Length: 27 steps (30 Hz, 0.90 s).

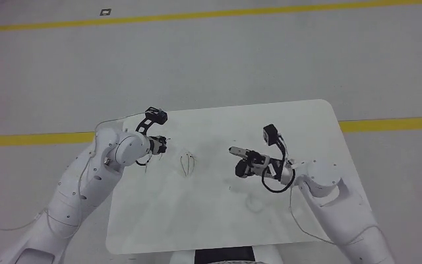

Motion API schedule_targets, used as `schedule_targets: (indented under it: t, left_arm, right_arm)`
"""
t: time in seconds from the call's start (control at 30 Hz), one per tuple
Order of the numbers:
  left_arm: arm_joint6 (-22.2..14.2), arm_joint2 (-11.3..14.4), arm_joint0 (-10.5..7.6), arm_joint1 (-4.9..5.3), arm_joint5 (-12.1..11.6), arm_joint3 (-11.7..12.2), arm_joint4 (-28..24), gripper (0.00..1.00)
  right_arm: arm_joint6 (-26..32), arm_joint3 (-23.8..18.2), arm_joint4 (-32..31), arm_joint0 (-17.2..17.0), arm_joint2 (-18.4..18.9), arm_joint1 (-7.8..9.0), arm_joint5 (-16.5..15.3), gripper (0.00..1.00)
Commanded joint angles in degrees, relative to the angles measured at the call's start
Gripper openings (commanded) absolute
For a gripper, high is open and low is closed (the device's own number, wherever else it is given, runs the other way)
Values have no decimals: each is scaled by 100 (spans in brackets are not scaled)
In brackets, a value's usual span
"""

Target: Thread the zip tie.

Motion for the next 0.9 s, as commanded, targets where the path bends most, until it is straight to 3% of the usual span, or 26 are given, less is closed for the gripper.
schedule_targets:
  t: [0.0, 0.13, 0.27, 0.63, 0.87]
  left_arm:
    - [0, 0, 0, 0, 0, 0, 0, 0]
    - [0, 0, 0, 0, 0, 0, 0, 0]
    - [0, 0, 0, 0, 0, 0, 0, 0]
    - [80, 9, 20, -1, -9, 12, 31, 0]
    - [181, 208, 108, 25, -245, -235, 876, 0]
  right_arm:
    - [95, 108, 434, 86, -59, -22, 87, 100]
    - [224, 287, 1206, 259, -228, -78, 282, 100]
    - [160, 372, 1832, 270, -305, -123, 235, 100]
    - [143, 360, 1878, 257, -308, -125, 188, 100]
    - [-31, 283, 2679, 319, -459, -190, 242, 100]
